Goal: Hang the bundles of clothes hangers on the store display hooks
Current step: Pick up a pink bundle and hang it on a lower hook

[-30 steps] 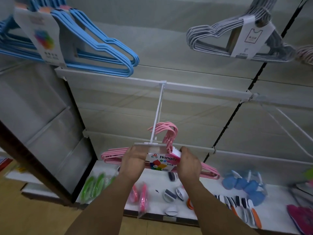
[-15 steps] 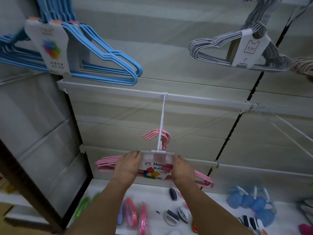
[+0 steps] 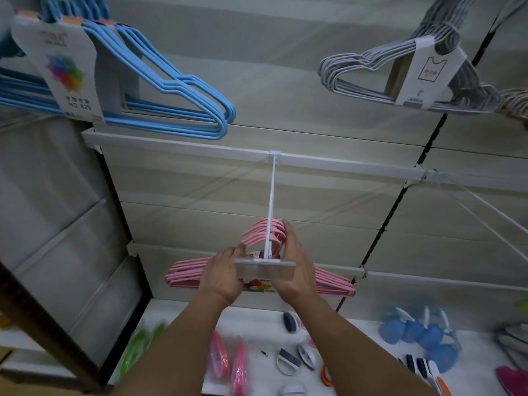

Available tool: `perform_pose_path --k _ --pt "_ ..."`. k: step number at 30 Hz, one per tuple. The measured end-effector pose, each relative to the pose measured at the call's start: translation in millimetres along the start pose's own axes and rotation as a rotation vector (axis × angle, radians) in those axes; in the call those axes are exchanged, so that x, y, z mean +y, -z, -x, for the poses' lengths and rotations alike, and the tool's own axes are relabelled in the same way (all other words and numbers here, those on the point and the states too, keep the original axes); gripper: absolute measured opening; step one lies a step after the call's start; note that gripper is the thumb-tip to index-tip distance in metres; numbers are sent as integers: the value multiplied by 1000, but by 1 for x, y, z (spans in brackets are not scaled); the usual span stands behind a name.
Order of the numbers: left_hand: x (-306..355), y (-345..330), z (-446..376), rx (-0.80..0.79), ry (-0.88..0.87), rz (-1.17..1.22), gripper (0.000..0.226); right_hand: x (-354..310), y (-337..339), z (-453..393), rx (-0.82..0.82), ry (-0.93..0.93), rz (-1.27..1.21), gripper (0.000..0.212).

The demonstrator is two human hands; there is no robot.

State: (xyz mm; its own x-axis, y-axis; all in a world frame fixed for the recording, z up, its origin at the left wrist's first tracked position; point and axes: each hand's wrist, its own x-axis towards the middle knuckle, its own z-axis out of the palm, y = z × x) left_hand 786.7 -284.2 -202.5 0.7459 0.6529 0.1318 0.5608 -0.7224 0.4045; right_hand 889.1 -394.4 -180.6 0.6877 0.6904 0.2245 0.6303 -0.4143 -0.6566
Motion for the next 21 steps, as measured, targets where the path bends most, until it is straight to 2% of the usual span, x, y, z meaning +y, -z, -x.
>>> perform_pose_path --k 3,6,10,13,15,16,18,20,21 --pt "17 8 -6 51 95 337 82 -6 0 -2 -25 -44 -6 92" --pt "27 7 -14 97 57 484 98 -11 3 -5 -36 -26 7 90" --pt "17 1 -21 74 8 488 88 -14 4 -12 -82 9 58 93" --pt "9 1 -27 14 8 333 101 -4 1 -14 -108 44 71 97" --pt "7 -4 -26 -3 44 319 108 10 -1 -12 -114 91 119 96" --pt "5 -10 -23 1 62 315 102 19 -2 -12 -126 125 184 96" --pt "-2 -21 -16 19 94 267 73 40 -3 -11 -202 180 382 92" --pt "-9 -31 -13 62 24 122 47 58 -4 -11 -283 144 505 84" --pt "-13 -35 -13 59 -20 25 44 62 -5 -12 -288 123 516 77"
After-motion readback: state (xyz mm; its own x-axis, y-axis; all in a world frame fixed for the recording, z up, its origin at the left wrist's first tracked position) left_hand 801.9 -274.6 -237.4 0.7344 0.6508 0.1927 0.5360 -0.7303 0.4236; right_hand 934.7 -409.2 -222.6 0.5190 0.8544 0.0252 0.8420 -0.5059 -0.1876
